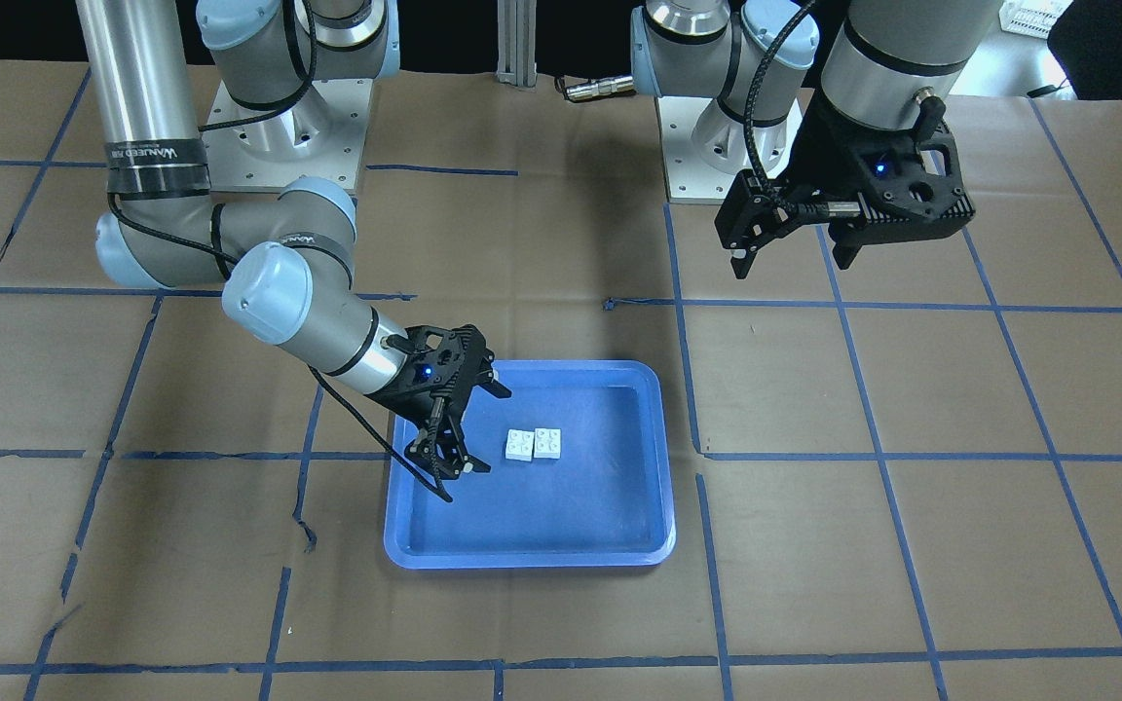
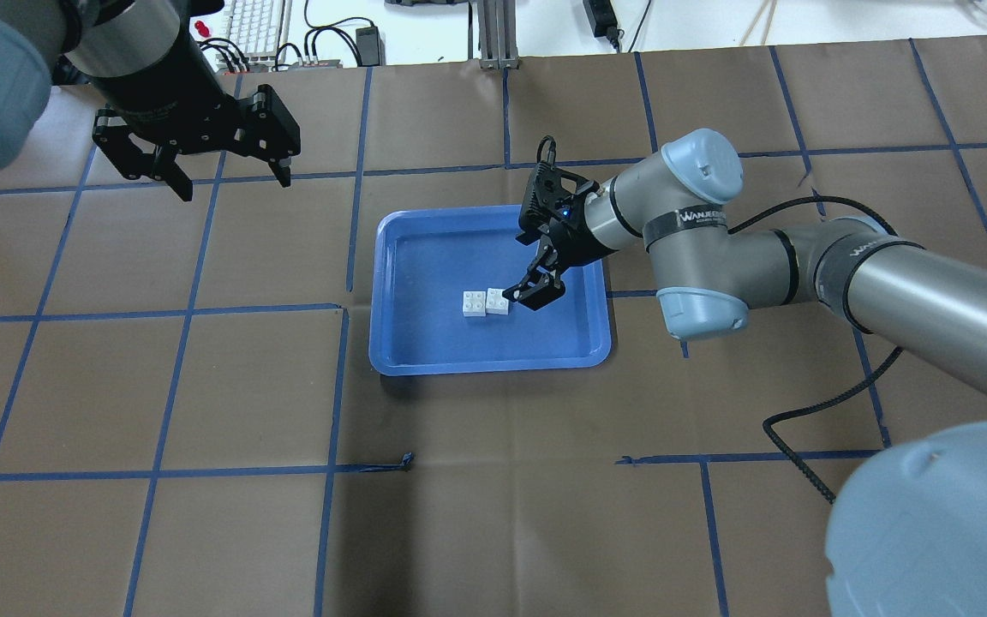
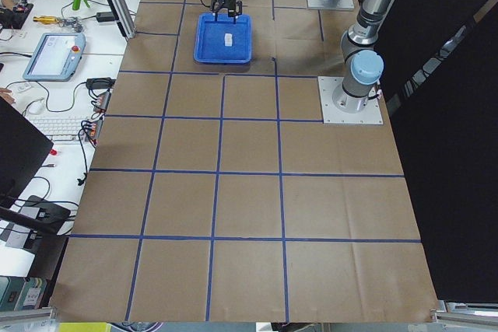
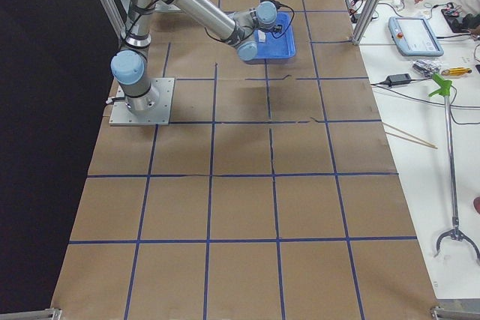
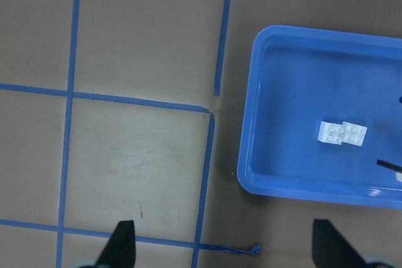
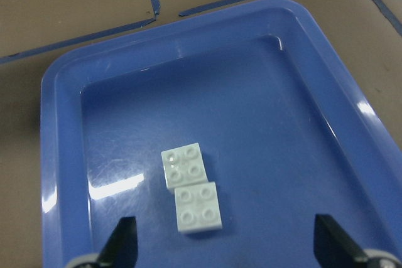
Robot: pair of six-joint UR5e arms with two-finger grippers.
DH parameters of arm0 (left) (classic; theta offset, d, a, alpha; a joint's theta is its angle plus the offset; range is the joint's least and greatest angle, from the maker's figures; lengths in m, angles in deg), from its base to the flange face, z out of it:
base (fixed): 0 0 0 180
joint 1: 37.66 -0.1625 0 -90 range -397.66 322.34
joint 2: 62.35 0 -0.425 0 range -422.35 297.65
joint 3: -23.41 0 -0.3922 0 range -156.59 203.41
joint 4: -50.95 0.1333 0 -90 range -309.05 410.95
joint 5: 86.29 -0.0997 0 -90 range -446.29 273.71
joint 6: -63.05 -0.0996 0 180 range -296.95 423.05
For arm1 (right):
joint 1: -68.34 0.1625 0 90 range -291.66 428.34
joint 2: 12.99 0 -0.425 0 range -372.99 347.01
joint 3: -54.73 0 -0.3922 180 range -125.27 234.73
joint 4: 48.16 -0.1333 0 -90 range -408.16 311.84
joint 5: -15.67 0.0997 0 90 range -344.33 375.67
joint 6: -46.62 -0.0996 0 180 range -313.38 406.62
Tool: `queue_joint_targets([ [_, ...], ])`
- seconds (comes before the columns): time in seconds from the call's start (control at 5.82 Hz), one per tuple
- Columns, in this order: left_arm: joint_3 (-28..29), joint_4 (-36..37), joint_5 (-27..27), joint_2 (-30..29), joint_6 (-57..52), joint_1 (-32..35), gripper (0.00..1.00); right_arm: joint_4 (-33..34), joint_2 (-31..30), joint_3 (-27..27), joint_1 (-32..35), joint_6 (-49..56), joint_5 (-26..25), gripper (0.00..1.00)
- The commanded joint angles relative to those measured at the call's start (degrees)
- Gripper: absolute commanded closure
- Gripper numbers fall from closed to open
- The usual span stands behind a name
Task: Assemble white blocks and place on blue tray
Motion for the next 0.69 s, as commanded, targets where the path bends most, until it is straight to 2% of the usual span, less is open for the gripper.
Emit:
queue_joint_targets([
  [0.0,0.0,0.1,0.0,0.0,0.0,0.1,0.01,-14.6,-8.6,-4.2,-0.9,-12.2,-12.4,0.00],
  [0.17,0.0,0.1,0.0,0.0,0.0,0.1,0.01,-17.9,-10.9,-6.0,-2.0,-22.2,-20.3,0.00],
  [0.52,-0.1,0.1,0.0,0.0,0.0,0.1,0.01,-34.1,-16.5,-12.4,-5.9,-38.2,-29.3,0.00],
])
